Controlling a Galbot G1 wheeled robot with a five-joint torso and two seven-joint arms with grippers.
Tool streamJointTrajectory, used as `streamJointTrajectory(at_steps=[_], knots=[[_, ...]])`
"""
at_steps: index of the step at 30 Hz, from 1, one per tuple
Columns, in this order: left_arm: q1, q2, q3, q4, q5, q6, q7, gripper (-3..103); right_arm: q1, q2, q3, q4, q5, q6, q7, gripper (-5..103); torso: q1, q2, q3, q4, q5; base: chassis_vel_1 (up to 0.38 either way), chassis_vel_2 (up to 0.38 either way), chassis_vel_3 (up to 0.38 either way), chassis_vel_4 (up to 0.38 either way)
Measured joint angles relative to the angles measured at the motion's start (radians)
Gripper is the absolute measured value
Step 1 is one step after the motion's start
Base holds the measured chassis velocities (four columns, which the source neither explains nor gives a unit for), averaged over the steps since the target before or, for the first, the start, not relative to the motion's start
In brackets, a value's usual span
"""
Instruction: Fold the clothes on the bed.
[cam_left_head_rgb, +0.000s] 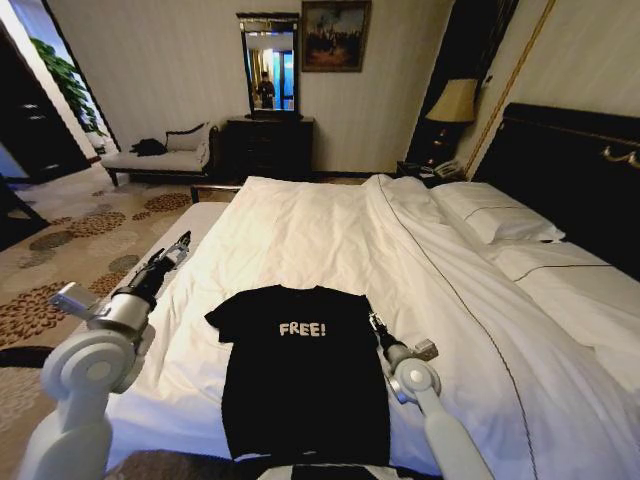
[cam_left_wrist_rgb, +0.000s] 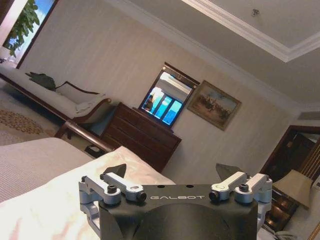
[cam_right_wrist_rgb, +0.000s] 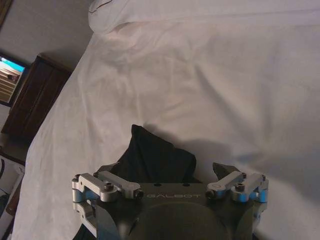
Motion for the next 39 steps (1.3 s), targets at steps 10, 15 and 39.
streamJointTrajectory(at_steps=[10,15,39], knots=[[-0.002,-0.005,0.004,0.0,0.004,-0.001,-0.001,100,0.024,-0.002,-0.001,-0.029,-0.002,0.002,-0.011,76,0.0,0.0,0.0,0.0,0.0,0.0,0.0,0.0,0.0],[-0.001,-0.008,0.008,0.002,0.009,-0.002,-0.001,100,0.024,0.0,-0.001,-0.029,-0.002,0.006,-0.012,54,0.0,0.0,0.0,0.0,0.0,0.0,0.0,0.0,0.0],[0.005,-0.011,0.003,-0.006,0.016,-0.006,-0.002,100,0.043,-0.03,0.02,-0.029,-0.037,0.017,-0.034,0,0.0,0.0,0.0,0.0,0.0,0.0,0.0,0.0,0.0]])
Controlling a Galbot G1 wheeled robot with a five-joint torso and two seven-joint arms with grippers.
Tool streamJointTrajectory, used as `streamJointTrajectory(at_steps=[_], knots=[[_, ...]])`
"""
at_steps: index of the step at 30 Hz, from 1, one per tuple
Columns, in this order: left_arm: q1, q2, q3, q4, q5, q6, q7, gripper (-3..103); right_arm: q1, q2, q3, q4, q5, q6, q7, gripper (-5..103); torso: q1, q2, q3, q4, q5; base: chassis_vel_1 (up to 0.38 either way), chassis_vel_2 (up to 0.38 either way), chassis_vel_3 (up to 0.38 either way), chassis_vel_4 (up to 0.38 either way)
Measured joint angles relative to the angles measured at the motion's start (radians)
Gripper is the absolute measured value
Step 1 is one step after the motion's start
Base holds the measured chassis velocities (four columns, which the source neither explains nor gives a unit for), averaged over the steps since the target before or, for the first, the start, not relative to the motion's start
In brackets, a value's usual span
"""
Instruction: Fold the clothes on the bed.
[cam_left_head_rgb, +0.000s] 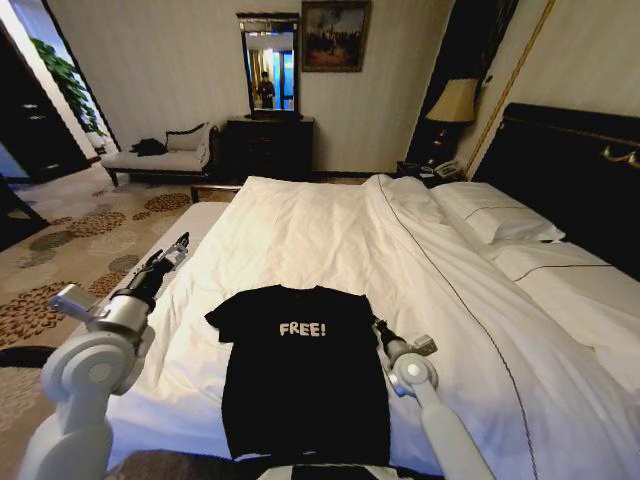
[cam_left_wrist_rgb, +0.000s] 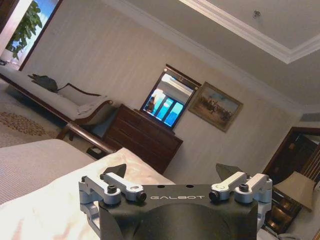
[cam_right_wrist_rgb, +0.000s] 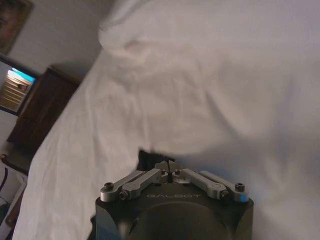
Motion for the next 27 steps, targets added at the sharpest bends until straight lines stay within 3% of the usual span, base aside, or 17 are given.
streamJointTrajectory(at_steps=[6,13,27], knots=[[0.002,0.0,-0.002,-0.005,-0.003,0.0,0.0,100,0.052,-0.074,0.009,-0.07,-0.111,-0.001,-0.059,0,0.0,0.0,0.0,0.0001,0.0001,0.0,0.0,0.0,0.0],[0.007,0.0,-0.005,-0.011,-0.005,-0.001,-0.001,100,0.105,-0.156,-0.002,-0.138,-0.14,-0.016,-0.088,0,0.0,0.0,0.0,0.0,0.0001,0.0,0.0,0.0,0.0],[0.017,-0.003,-0.002,-0.011,0.001,-0.002,0.0,100,0.083,-0.121,-0.008,-0.161,-0.175,-0.028,-0.06,0,0.0,0.0,0.0,0.0,0.0,0.0,0.0,0.0,0.0]])
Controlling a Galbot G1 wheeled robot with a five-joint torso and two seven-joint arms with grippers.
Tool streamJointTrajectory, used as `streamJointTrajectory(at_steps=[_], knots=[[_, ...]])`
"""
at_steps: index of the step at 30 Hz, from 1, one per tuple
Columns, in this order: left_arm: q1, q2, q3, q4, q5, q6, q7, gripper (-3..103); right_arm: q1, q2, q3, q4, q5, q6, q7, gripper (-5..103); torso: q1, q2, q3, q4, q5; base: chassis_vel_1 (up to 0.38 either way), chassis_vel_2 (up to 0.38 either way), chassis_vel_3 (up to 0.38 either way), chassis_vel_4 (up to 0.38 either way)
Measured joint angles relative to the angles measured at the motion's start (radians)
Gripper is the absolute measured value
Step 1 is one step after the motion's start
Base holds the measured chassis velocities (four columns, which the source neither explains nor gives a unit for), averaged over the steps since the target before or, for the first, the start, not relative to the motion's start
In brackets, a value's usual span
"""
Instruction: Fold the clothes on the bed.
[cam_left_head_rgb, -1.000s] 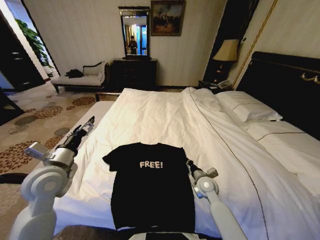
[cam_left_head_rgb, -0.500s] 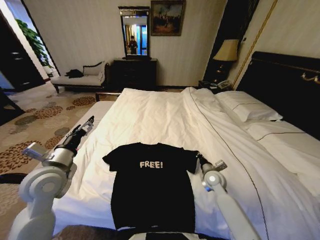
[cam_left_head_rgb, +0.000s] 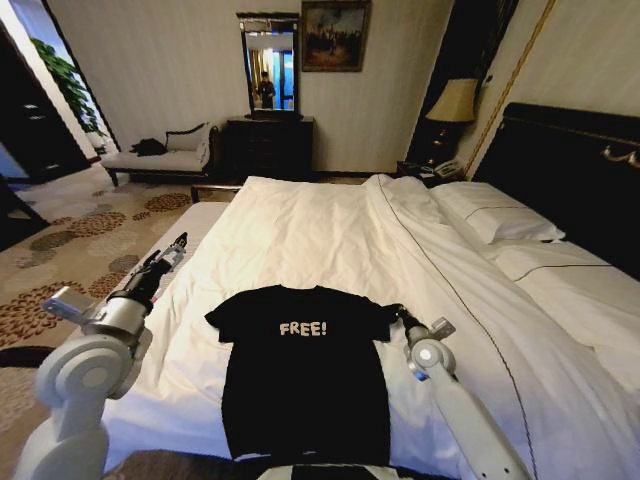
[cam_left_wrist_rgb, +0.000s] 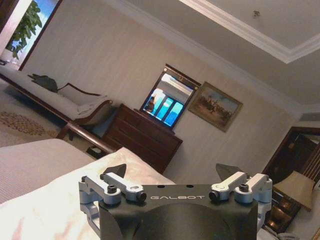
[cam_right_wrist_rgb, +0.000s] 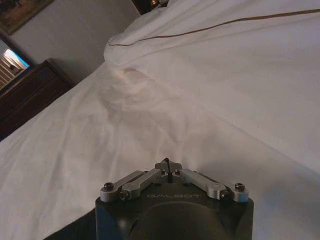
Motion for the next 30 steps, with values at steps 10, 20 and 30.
streamJointTrajectory(at_steps=[10,20,30], knots=[[0.039,-0.032,0.035,0.059,0.08,-0.021,0.005,100,-0.033,0.009,0.04,0.023,-0.035,0.016,0.019,35,0.0,0.0,0.0,0.0002,-0.0002,0.0,0.0,0.0,0.0],[0.01,-0.044,-0.009,-0.011,-0.164,-0.021,-0.027,100,-0.231,0.093,0.045,0.213,0.081,0.013,0.131,73,0.0,0.0,0.0,-0.0003,-0.0002,0.0,0.0,0.0,0.0],[0.014,-0.038,-0.028,-0.043,-0.204,-0.018,-0.027,100,-0.229,0.136,0.034,0.226,0.167,0.021,0.148,99,0.0,0.0,0.0,0.0002,-0.0002,0.0,0.0,0.0,0.0]])
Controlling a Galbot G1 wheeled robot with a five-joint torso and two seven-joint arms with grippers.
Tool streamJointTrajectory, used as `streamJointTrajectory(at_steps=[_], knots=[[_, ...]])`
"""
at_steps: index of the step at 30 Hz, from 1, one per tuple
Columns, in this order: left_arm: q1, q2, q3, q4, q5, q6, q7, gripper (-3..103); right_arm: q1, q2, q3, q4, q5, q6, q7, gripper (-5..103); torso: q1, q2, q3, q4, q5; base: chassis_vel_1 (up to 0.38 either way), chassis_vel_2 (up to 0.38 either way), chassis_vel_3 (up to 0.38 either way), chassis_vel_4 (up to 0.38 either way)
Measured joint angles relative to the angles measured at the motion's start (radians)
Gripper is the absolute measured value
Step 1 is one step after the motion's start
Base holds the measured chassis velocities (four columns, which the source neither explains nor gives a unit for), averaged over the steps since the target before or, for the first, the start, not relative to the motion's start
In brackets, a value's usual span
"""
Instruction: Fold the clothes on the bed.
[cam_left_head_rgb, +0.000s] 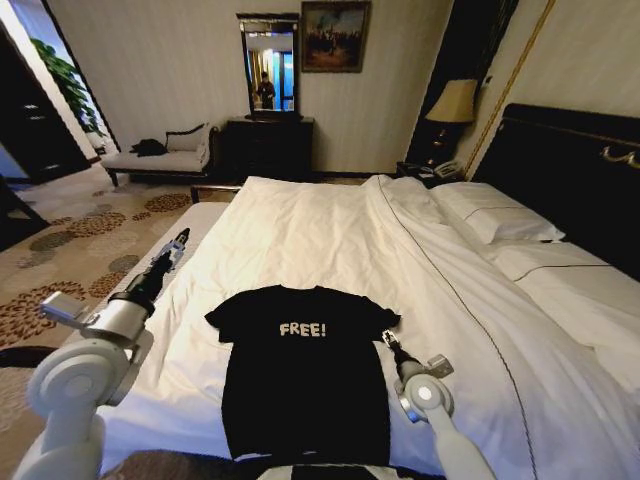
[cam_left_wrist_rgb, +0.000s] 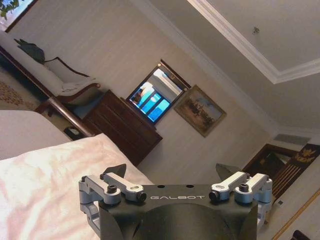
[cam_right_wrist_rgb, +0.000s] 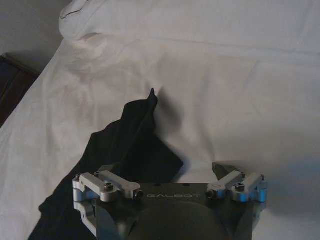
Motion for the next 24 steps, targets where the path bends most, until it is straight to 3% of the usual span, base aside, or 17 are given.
streamJointTrajectory(at_steps=[1,4,9,11,14,18,21,23,24], knots=[[0.001,0.0,0.0,0.0,0.004,0.0,0.0,100,0.002,0.0,-0.001,-0.001,0.008,0.001,-0.001,102,0.0,0.0,0.0,-0.0001,0.0,0.0,0.0,0.0,0.0],[0.001,0.001,0.002,0.003,0.011,0.001,-0.001,100,0.009,0.0,-0.005,-0.005,0.019,0.005,-0.006,100,0.0,0.0,0.0,-0.0001,0.0,0.0,0.0,0.0,0.0],[0.002,-0.003,0.011,0.006,0.03,0.002,-0.002,100,0.022,0.008,-0.008,-0.021,0.027,0.017,-0.023,74,0.0,0.0,0.0,-0.0001,0.0001,0.0,0.0,0.0,0.0],[0.004,-0.004,0.012,0.006,0.034,0.002,-0.002,100,0.023,0.01,-0.009,-0.023,0.027,0.019,-0.027,74,0.0,0.0,0.0,-0.0001,0.0001,0.0,0.0,0.0,0.0],[0.007,-0.006,0.013,0.006,0.04,0.002,-0.002,100,0.025,0.015,-0.011,-0.026,0.025,0.022,-0.033,57,0.0,0.0,0.0,-0.0001,0.0001,0.0,0.0,0.0,0.0],[0.008,-0.005,0.011,0.006,0.041,0.002,-0.002,100,0.026,0.016,-0.012,-0.029,0.022,0.022,-0.034,47,0.0,0.0,0.0,-0.0001,0.0001,0.0,0.0,0.0,0.0],[0.01,-0.006,0.011,0.006,0.044,0.003,-0.002,100,0.026,0.017,-0.013,-0.031,0.02,0.023,-0.035,30,0.0,0.0,0.0,-0.0002,0.0001,0.0,0.0,0.0,0.0],[0.011,-0.007,0.011,0.006,0.046,0.003,-0.002,100,0.026,0.017,-0.013,-0.03,0.019,0.023,-0.035,30,0.0,0.0,0.0,-0.0002,0.0001,0.0,0.0,0.0,0.0],[0.011,-0.007,0.011,0.006,0.047,0.003,-0.002,100,0.025,0.018,-0.013,-0.03,0.019,0.023,-0.035,24,0.0,0.0,0.0,-0.0001,0.0001,0.0,0.0,0.0,0.0]])
